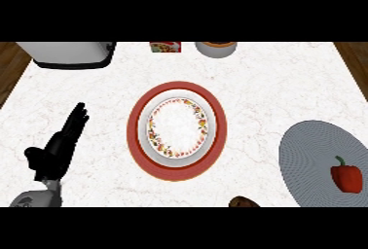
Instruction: Pick the sweet potato from the placemat and place it in the plate
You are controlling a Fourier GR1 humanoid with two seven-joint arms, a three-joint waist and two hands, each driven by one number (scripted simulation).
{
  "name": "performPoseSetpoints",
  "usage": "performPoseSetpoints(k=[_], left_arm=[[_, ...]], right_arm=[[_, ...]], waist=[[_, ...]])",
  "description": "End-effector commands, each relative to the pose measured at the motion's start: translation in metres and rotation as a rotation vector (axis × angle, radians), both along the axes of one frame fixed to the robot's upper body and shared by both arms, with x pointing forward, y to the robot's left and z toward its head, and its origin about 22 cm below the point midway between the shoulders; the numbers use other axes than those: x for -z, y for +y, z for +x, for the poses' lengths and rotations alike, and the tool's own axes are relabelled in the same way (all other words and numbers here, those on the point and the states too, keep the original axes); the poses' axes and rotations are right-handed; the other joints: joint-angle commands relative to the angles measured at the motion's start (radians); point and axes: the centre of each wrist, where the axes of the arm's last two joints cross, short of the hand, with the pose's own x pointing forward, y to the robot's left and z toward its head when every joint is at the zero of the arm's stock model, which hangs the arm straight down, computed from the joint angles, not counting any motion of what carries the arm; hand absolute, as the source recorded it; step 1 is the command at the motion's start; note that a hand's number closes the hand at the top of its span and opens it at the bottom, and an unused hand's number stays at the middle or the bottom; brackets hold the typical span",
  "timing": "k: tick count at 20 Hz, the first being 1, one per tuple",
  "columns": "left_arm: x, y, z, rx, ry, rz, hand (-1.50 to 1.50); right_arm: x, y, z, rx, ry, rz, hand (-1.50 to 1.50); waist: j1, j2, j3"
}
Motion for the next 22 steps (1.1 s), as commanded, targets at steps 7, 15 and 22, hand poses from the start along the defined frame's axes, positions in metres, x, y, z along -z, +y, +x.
performPoseSetpoints(k=[7,15,22], left_arm=[[-0.017,-0.002,0.024,0.023,-0.015,-0.009,0.00],[-0.009,-0.016,0.011,0.057,-0.008,0.001,0.00],[-0.011,-0.016,0.018,0.065,0.003,-0.014,0.00]], right_arm=[[0.009,0.041,0.057,-0.089,0.065,0.084,1.50],[0.018,0.059,0.106,-0.113,0.078,0.100,1.50],[0.023,0.075,0.166,-0.034,-0.006,0.273,1.50]], waist=[[0.021,0.011,0.000],[0.056,0.014,0.000],[0.053,0.012,0.002]])
